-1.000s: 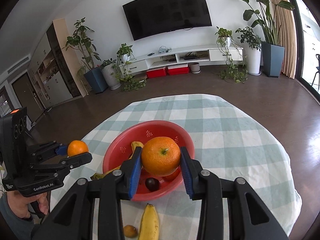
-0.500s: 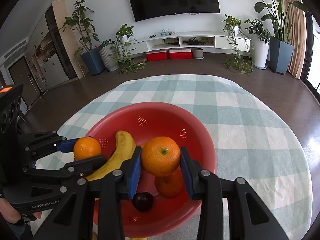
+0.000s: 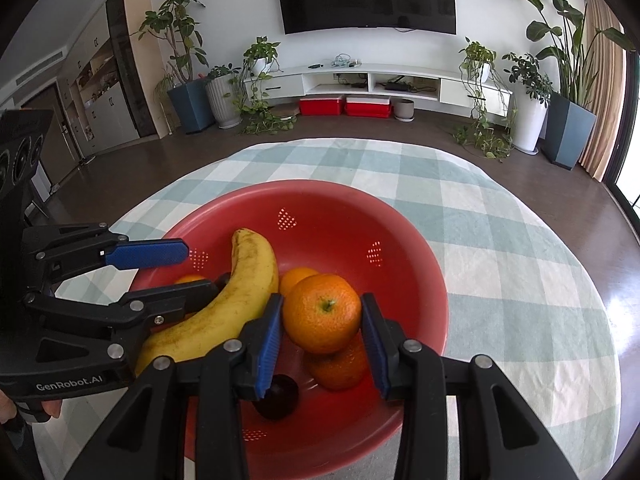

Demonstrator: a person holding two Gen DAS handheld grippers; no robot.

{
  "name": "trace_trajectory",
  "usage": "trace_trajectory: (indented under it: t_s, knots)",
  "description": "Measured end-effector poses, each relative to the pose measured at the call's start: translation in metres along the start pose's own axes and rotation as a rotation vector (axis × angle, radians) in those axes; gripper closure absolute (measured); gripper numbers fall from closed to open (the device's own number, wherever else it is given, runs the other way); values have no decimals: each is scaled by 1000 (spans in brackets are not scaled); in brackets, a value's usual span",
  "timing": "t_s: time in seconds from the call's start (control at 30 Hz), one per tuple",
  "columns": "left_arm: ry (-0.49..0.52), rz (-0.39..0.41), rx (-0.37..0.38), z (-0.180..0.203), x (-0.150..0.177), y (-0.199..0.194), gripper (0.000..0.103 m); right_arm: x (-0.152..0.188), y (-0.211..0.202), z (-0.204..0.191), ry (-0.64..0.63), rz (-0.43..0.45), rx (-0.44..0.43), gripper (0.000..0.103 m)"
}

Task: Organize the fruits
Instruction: 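Open both tools to drop the oranges into the red bowl, then move both tools back toward the remaining banana, kiwis and tomato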

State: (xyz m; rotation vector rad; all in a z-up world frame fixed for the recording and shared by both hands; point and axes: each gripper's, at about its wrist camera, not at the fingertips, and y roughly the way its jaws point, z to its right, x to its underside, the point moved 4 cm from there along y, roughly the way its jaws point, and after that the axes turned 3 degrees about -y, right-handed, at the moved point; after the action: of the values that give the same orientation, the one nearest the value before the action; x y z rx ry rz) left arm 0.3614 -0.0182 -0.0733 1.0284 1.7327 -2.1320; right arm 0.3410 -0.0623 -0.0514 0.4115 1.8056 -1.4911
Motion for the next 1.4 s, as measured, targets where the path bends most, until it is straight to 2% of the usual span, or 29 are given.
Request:
trace_trajectory:
  t_s: [0.13, 0.17, 0.23, 0.3, 0.5, 0.57, 0.77, 0.97, 1.2, 1.4]
  knots:
    - [-7, 10, -3, -1, 2, -5, 53, -1, -5, 0, -5, 16, 8, 58]
    - [-9, 15, 0, 0, 2, -8, 49, -2, -6, 1, -5, 22, 10, 57]
    - [-7, 28, -17, 0, 3, -15, 41, -3, -10, 1, -1, 35, 9, 53]
    - [-8, 45, -18, 1, 5, -25, 38, -4, -16, 1, 9, 54, 5, 42]
    - [-33, 122, -34, 3, 18, -68, 22, -8, -41, 1, 16, 134, 6, 30]
    - [-32, 148, -38, 7, 27, -85, 14, -6, -52, 2, 27, 143, 6, 29]
    - [39, 126, 1, 31, 74, -114, 12, 7, -101, -2, 66, 193, -21, 29]
    - [95, 41, 34, 45, 121, -105, 12, 56, -140, -16, 129, 165, -60, 27]
    - [159, -25, 39, 58, 140, -94, 12, 120, -145, -35, 189, 84, -102, 27]
    - [183, -69, 32, 65, 145, -79, 12, 138, -130, -32, 204, 51, -88, 28]
